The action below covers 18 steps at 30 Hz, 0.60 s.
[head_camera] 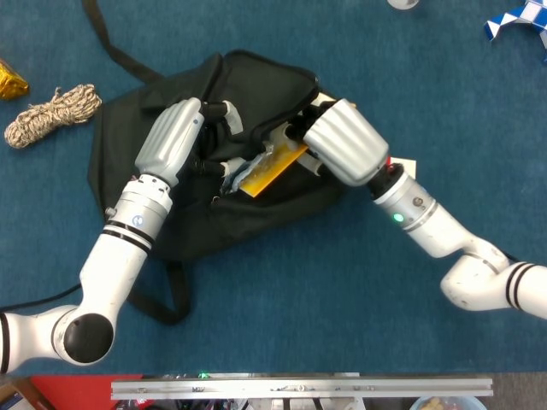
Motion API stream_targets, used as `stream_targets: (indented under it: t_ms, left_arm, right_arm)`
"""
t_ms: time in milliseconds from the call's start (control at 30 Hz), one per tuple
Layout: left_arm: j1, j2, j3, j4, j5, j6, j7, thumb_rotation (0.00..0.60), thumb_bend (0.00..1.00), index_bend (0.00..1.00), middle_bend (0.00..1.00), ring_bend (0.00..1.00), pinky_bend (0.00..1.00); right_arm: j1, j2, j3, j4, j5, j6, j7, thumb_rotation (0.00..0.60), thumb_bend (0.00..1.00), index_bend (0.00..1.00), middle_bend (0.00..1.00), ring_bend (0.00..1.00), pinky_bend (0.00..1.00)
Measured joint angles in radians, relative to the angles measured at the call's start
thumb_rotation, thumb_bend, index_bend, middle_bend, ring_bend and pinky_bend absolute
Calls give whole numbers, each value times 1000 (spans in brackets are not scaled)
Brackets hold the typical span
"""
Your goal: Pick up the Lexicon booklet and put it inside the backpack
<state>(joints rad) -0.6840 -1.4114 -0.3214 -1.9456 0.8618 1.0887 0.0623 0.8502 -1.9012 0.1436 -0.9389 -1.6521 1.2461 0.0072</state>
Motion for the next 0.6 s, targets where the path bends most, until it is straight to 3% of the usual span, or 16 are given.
stream_targets:
  t_ms: [600]
  left_arm:
    - [0, 8, -1, 2, -10, -5, -19, 600, 342, 623, 717, 748, 942]
  right_arm:
    - [26, -122, -22, 179, -22, 53, 166, 600, 659, 734, 645, 593, 775]
